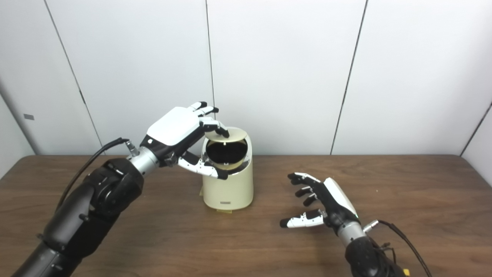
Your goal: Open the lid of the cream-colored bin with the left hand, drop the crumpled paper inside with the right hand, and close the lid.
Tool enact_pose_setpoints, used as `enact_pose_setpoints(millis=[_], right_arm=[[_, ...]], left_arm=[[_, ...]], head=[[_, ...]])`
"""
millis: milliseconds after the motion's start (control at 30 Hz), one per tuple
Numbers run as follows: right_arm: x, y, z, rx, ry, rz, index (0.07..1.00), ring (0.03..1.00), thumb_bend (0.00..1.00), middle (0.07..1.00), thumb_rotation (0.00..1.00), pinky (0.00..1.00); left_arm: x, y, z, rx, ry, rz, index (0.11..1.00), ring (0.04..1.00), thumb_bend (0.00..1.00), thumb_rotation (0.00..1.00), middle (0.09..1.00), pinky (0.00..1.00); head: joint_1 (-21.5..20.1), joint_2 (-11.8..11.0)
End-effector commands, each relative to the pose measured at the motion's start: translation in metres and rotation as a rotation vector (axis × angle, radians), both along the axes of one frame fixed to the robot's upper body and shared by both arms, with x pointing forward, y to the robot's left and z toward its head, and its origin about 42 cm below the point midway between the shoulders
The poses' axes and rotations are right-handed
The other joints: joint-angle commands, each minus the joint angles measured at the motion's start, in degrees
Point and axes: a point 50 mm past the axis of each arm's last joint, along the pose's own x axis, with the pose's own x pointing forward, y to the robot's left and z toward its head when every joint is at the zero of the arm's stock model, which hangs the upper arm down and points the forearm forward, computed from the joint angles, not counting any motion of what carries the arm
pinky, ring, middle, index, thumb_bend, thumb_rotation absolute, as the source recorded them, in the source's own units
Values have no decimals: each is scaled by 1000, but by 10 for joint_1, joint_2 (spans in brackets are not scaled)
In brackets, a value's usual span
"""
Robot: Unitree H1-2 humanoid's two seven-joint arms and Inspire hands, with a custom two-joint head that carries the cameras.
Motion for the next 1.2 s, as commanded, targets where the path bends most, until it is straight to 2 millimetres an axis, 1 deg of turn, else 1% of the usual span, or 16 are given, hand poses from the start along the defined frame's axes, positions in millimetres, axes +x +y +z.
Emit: enact_pose_setpoints(millis=[0, 200, 233, 333, 433, 533, 667, 867, 967, 1033, 1067, 1167], right_arm=[[7, 2, 22, 0, -67, 7, 821, 700, 899, 806, 184, 555], [6, 3, 22, 2, -74, 8, 822, 693, 908, 804, 200, 551], [6, 3, 22, 3, -73, 8, 822, 692, 908, 804, 199, 550], [5, 3, 23, 1, -70, 7, 823, 696, 902, 807, 201, 553], [5, 3, 23, -4, -73, 8, 819, 692, 902, 808, 204, 547], [3, 3, 22, 5, -68, 4, 814, 688, 905, 809, 199, 539], [2, 3, 21, 6, -62, -1, 812, 687, 904, 813, 193, 537], [0, 4, 21, 5, -64, -4, 814, 688, 894, 807, 205, 536], [0, 3, 21, 7, -68, -5, 813, 687, 894, 811, 201, 539], [-1, 3, 21, 9, -72, -5, 808, 684, 895, 806, 192, 537], [-1, 2, 21, 8, -72, -7, 806, 682, 896, 804, 192, 534], [-2, 1, 21, 5, -72, -13, 803, 681, 895, 801, 184, 534]], left_arm=[[-2, 0, 18, 8, -80, -18, 726, 919, 975, 700, 719, 1000], [-6, -1, 11, 22, -65, -25, 723, 913, 979, 694, 718, 1000], [-6, -1, 9, 35, -65, -23, 723, 912, 979, 693, 718, 1000], [-6, -2, 6, 72, -63, -19, 728, 916, 984, 734, 720, 1000], [-5, -3, 0, 131, -66, -10, 724, 907, 986, 731, 708, 999], [-5, -5, -8, 197, -61, -2, 727, 905, 996, 726, 712, 1000], [-5, -9, -19, 250, -55, 4, 713, 893, 1000, 689, 707, 1000], [-7, -15, -36, 348, -21, 9, 725, 915, 1000, 706, 726, 1000], [-8, -17, -44, 377, -8, 5, 707, 908, 1000, 693, 711, 1000], [-10, -16, -46, 374, -8, 1, 699, 899, 1000, 698, 700, 1000], [-10, -15, -45, 360, -11, -1, 702, 899, 1000, 716, 701, 1000], [-12, -10, -34, 260, -48, -1, 712, 890, 1000, 738, 705, 1000]], head=[[-1, 2], [-3, 6], [-3, 7], [-4, 8], [-5, 10], [-5, 12], [-6, 13], [-9, 16], [-9, 16], [-10, 17], [-10, 17], [-7, 17]])
